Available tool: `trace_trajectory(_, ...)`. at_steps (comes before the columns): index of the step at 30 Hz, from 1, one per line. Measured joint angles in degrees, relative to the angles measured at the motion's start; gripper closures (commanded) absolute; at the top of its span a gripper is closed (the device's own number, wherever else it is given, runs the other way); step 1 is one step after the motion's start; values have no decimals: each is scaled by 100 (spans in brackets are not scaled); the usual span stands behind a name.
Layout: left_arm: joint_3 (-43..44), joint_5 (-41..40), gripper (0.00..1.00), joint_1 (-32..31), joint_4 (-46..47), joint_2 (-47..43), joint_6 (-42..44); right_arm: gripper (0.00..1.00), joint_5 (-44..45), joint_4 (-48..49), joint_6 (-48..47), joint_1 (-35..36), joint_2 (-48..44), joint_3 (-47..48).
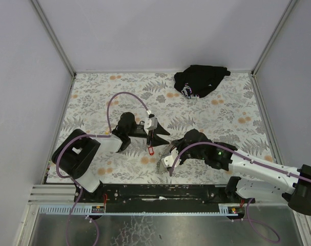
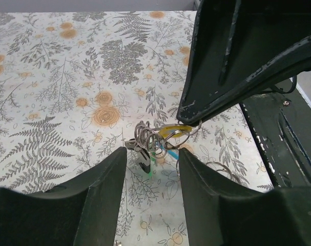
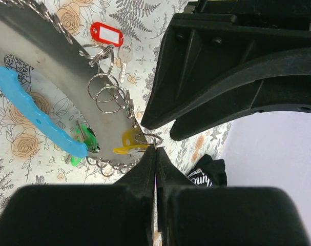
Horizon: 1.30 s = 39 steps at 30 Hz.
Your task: Put the keys on the keyring
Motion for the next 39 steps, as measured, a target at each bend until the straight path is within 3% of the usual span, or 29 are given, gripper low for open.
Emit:
trace_trajectory(14,192,269,60,-155,-116,85,39,100,-120,-83,-31,0,79,96)
trace_trajectory(17,238,328,69,-175,-166,151,44,100,-127,-157,-50,0,103,144)
trace_trajectory(24,334,391,99,-195,-479,164,223,100,-120,-308,-52,0,114,160)
trace_trajectory(33,326,177,100,-236,-789,-57,313,100,35,-411,48,0,-39,149)
trace_trajectory(39,87,-367,100,-291,-494,-278,-299,100,125,-271,299,0,-275,-61)
